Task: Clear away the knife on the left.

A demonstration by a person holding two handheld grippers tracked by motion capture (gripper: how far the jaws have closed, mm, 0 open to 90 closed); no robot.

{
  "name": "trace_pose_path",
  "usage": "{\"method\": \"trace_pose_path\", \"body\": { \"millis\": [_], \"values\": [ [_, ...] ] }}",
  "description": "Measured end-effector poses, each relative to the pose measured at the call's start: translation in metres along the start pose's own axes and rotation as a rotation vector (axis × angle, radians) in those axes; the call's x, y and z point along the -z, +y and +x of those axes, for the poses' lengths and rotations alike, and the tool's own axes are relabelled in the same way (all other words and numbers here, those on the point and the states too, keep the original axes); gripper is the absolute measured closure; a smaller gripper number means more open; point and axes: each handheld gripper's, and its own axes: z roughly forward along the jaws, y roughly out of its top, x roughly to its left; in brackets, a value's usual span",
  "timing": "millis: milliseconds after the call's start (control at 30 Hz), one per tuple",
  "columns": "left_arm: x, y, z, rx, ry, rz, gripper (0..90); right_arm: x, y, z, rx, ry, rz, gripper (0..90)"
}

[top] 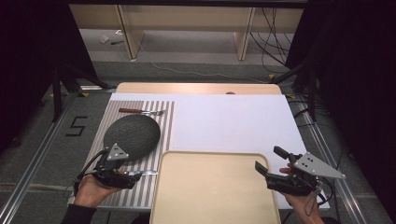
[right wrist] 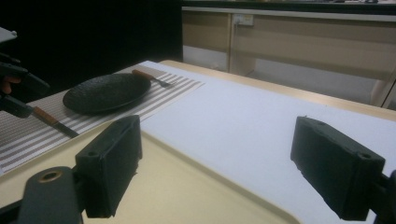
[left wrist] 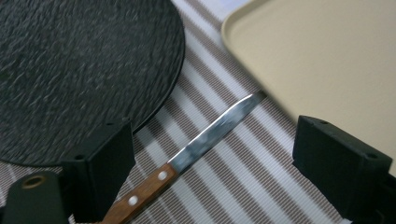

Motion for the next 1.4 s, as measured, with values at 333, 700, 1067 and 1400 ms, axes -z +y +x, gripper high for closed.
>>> {"method": "trace_pose_path", "body": {
  "millis": [333,700,1067,1400],
  "values": [
    [0.0,-0.004,0.017,-0.016,0.02,0.095,14.5,0.0,0.0,0.0,-0.001,0.0,0.002,17.5],
    [-0.012,-0.005,0.035,-0.041,-0.026,0.228,15.6,-0.001,0.0,0.0,-0.001,0.0,0.005,17.6],
    [-0.022,-0.001,0.046,-0.063,-0.067,0.279,22.5,0.0,0.0,0.0,-0.003,-0.001,0.005,17.7],
    [-0.034,0.002,0.047,-0.05,-0.068,0.355,28.1,-0.001,0.0,0.0,-0.001,0.0,0.006,17.7]
  ]
}}
